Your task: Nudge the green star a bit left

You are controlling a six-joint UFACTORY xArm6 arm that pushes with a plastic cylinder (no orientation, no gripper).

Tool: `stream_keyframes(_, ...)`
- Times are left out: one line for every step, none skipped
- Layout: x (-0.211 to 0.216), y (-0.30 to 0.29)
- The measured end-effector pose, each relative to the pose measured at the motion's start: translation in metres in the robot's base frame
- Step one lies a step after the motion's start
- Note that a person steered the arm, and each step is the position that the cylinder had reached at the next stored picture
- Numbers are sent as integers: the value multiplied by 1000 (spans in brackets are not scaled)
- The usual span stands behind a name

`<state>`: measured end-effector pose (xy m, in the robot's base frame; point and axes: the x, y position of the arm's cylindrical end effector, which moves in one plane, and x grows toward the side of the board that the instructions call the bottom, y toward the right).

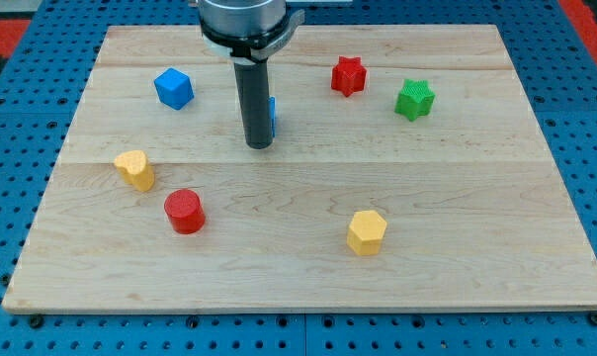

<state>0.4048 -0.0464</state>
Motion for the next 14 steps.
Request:
stream_keyframes(-34,3)
stream_keyframes(-45,43)
stream_keyframes(-40,80)
stream_keyframes(-51,120)
stream_keyframes(-82,120)
stream_keyframes(-122,122)
stream_keyframes(-131,143)
stream_keyframes(-134,193)
stream_keyframes(-133,282)
stream_keyframes(-121,350)
stream_keyframes(-82,384)
stream_keyframes(-57,324)
stream_keyframes(-60,272)
stream_keyframes(-56,209)
